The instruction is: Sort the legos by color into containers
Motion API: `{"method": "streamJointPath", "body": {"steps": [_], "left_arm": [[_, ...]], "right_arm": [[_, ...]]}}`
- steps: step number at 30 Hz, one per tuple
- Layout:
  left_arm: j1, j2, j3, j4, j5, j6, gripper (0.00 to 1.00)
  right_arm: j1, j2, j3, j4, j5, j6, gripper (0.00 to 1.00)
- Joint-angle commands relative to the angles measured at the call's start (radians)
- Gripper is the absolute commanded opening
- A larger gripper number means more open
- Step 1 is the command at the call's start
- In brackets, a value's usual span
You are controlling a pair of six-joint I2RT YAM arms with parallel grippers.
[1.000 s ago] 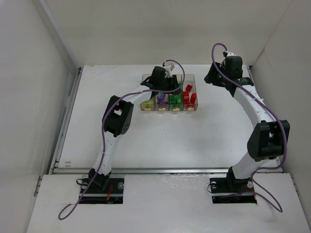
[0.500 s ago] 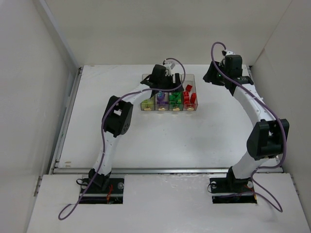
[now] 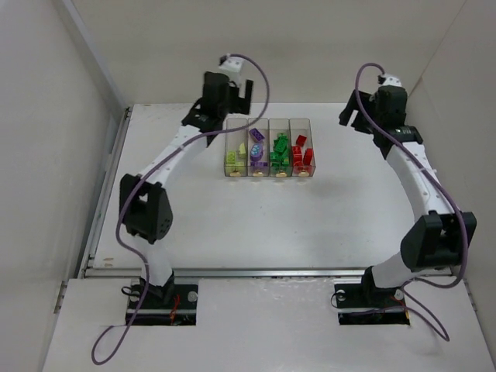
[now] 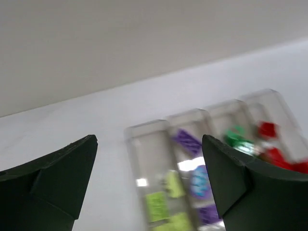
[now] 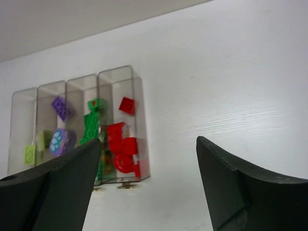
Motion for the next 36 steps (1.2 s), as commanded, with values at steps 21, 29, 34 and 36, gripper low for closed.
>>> {"method": "streamJointPath", "body": {"steps": [21, 29, 34, 36], "left_arm": [[0.380, -0.930, -1.057, 0.190, -0.320, 0.020, 0.93], [0.380, -1.020, -1.153, 0.201, -0.249, -0.041, 0.91], [0.380, -1.030, -1.162, 0.192, -0.249, -0.064, 0.91], [0.380, -1.039, -1.162, 0.192, -0.231, -0.073, 0.91]], "right_arm": [[-0.065, -0.613, -0.299, -0.054, 0.348, 0.140, 1.00], [-0.065, -0.716, -0.354, -0.043, 0.357, 0.140, 1.00], [-0.065, -0.748, -0.374, -0.024, 0.357, 0.140, 1.00], [-0.065, -0.757, -0.374, -0.024, 0.357, 0.140, 1.00]]}}
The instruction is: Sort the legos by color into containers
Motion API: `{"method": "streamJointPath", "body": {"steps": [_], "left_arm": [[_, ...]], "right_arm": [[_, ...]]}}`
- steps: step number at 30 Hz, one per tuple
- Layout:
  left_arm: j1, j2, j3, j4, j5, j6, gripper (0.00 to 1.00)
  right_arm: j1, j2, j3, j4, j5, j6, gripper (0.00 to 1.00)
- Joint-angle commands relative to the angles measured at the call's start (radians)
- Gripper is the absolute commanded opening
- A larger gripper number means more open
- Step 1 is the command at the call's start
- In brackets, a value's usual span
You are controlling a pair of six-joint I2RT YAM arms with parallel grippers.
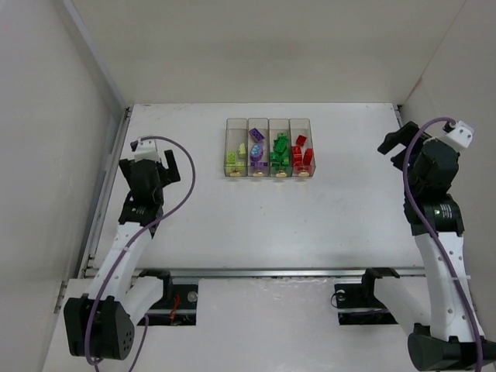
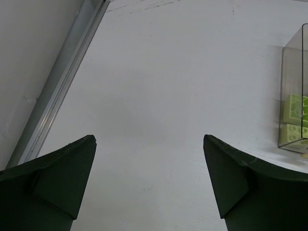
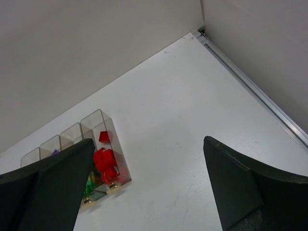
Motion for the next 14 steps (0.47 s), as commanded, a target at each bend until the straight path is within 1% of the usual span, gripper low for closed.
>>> {"method": "streamJointPath", "body": {"steps": [1, 6, 7, 9, 14], "left_arm": [[0.000, -0.032, -0.003, 0.041, 0.024, -0.046, 0.91], [0.018, -0.043, -0.022, 0.021, 0.054, -0.055, 0.90], [0.018, -0.043, -0.023, 0.021, 0.055, -0.055, 0.90], [0.018, -0.043, -0.032, 0.021, 0.055, -0.055, 0.90], [0.027, -0.043, -0.052, 0.012, 0.088, -0.074, 0.90]], "right_arm": [[0.008, -0.025, -0.020, 0.044, 0.005, 0.008, 1.00], [0.008, -0.046, -0.051, 0.073, 0.005, 0.029, 1.00], [0.008, -0.046, -0.051, 0.084, 0.035, 0.046, 1.00], [0.008, -0.046, -0.062, 0.084, 0.046, 0.074, 1.00], [0.008, -0.056, -0.062, 0.084, 0.046, 0.074, 1.00]]}}
